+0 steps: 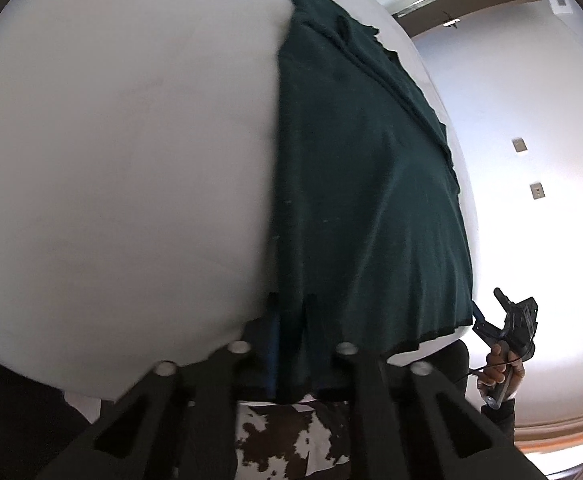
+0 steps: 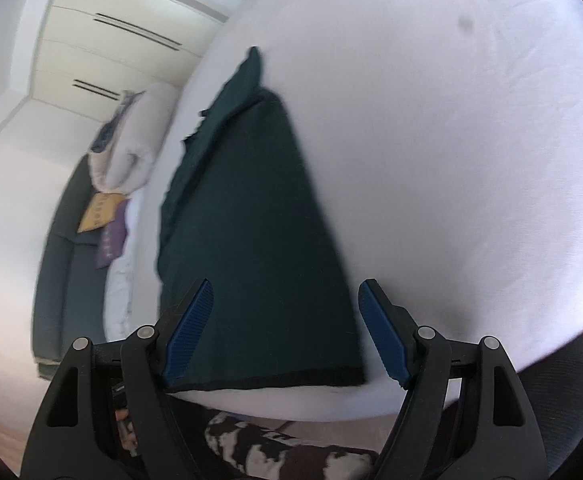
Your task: Fold small clothes
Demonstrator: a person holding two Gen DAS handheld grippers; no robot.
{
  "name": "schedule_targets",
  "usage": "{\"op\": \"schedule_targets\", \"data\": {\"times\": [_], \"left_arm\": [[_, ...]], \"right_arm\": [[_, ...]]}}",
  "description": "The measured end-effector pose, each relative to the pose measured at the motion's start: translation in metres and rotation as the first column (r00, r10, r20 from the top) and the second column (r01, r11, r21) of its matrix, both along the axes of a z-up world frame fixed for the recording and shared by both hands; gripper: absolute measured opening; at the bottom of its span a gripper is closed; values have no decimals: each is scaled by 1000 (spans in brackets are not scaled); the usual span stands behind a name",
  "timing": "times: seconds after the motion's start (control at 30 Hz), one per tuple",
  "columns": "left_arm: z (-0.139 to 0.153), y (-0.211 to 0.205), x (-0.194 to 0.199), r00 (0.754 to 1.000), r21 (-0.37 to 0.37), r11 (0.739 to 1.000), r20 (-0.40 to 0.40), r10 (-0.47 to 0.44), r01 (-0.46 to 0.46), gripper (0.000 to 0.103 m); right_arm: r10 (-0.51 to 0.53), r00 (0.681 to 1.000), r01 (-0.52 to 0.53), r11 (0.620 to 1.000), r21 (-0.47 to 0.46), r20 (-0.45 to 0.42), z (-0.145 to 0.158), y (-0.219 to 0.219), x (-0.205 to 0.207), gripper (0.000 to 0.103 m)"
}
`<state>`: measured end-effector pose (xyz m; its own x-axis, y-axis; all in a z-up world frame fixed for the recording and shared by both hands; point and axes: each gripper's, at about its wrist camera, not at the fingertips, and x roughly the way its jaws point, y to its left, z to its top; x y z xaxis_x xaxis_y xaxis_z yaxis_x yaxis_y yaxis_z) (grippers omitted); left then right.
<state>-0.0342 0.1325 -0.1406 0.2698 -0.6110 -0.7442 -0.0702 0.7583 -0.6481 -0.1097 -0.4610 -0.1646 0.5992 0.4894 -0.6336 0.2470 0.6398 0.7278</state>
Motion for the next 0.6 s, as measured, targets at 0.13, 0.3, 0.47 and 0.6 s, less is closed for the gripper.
{"op": "schedule_targets", "data": {"times": [0.13, 0.3, 0.47, 0.6], "left_arm": [[1, -1, 0, 1000, 11, 1000, 6, -2, 2, 8], [3, -1, -2, 1000, 31, 999, 20, -14, 13, 7], [2, -1, -2, 999, 26, 999, 27, -20, 20, 7], [2, 0, -2, 999, 21, 1000, 30, -22, 21, 7]], "right_arm": [[15, 999, -15, 1000, -13, -33, -3, -6, 0, 72], [98, 991, -103, 994, -48, -93, -3, 5, 7, 72], [164, 977, -168, 986, -14, -134, -8, 11, 11, 63], [178, 974, -170, 983, 71, -139, -21, 2, 14, 44]]}}
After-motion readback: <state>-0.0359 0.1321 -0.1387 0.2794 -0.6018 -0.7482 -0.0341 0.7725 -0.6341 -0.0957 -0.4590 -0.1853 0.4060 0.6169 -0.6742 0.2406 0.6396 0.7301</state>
